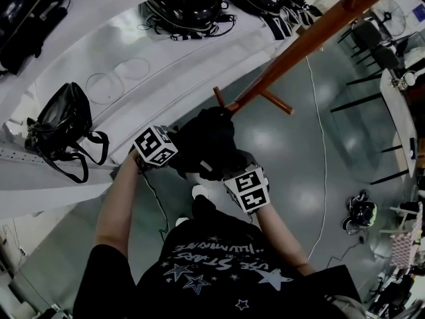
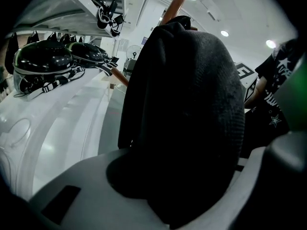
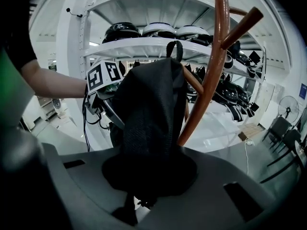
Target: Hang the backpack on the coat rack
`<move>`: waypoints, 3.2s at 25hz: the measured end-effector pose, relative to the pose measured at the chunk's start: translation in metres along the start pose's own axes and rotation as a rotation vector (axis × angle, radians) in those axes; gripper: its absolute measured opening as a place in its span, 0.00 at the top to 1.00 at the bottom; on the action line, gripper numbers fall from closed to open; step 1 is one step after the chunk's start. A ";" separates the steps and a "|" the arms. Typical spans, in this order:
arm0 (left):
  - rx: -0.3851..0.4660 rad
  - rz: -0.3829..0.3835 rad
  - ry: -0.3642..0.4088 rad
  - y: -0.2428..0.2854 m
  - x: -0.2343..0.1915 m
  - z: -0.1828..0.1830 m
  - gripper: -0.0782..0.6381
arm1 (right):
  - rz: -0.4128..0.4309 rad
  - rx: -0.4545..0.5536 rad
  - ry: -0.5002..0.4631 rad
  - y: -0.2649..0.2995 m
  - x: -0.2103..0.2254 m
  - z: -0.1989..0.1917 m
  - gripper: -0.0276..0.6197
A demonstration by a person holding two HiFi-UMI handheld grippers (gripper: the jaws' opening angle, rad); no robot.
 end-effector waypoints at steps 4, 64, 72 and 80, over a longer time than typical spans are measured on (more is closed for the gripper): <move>0.001 0.018 0.027 0.002 -0.002 0.002 0.77 | 0.024 -0.017 0.021 0.001 0.000 0.001 0.85; 0.282 0.013 -0.118 -0.053 0.046 -0.017 0.80 | -0.018 0.342 0.042 -0.056 0.048 0.130 0.93; 0.255 -0.051 -0.131 -0.043 0.038 -0.021 0.80 | -0.109 0.283 0.015 -0.049 0.048 0.124 0.93; 0.258 -0.086 -0.153 -0.034 0.022 -0.023 0.80 | -0.129 0.264 0.012 -0.042 0.054 0.121 0.93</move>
Point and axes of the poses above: the fingertips, and each gripper's own axes: y forward along the fingers, x to its right, z out of its top, the point moved 2 cm from there along -y, backward along the fingers, and after that the axes turned 6 degrees about -x, right-handed, at the moved point
